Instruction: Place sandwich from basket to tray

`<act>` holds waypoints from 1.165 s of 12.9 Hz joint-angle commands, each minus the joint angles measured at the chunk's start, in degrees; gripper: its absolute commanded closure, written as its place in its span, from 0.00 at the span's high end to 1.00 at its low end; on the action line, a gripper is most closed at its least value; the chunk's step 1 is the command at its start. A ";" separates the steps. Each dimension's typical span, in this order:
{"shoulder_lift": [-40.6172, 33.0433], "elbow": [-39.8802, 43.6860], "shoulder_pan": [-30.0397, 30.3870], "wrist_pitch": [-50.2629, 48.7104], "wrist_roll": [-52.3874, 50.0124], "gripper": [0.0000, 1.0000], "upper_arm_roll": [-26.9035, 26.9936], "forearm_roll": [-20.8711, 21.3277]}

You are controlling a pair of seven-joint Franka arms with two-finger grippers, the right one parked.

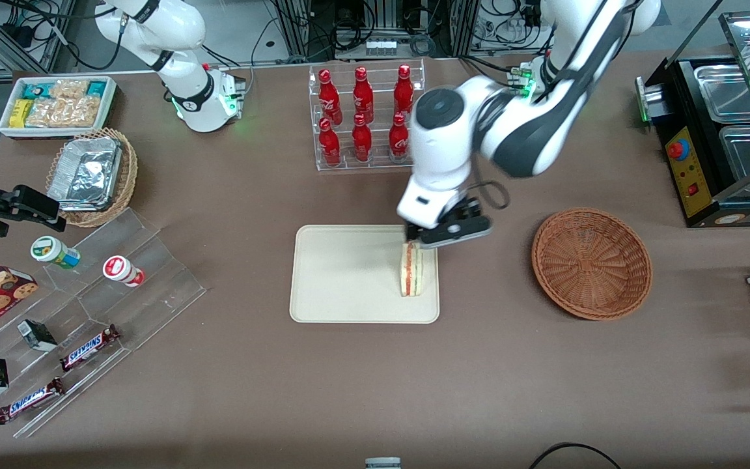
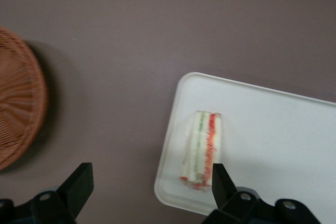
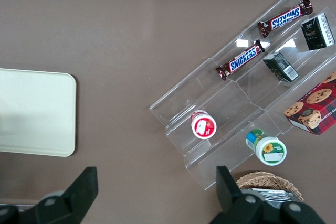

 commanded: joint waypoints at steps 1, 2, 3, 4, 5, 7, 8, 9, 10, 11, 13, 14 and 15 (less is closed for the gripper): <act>-8.15 -1.90 6.06 -6.79 9.96 1.00 0.01 -6.45; -10.35 -1.99 8.96 -9.00 14.53 1.00 0.01 -8.74; -12.37 -1.99 11.95 -10.50 18.93 1.00 0.01 -10.68; -14.31 -1.99 14.59 -12.08 23.15 1.00 0.01 -12.52; -15.72 -1.99 17.92 -13.92 27.80 1.00 0.01 -14.20; -17.57 -1.90 23.73 -15.78 36.34 1.00 0.01 -17.19; -17.66 -1.73 25.58 -16.74 38.55 1.00 0.01 -17.29; -17.67 -1.64 26.21 -17.71 40.23 1.00 0.09 -17.29; -17.67 -1.64 25.95 -17.72 42.42 1.00 1.66 -17.29; -17.84 -1.64 23.34 -17.98 44.70 1.00 6.20 -17.29; -19.59 -1.72 15.61 -19.12 49.18 1.00 17.44 -18.60; -20.47 -1.72 14.45 -20.08 52.08 1.00 20.72 -20.17; -21.09 -1.73 14.09 -21.31 55.33 1.00 22.66 -20.71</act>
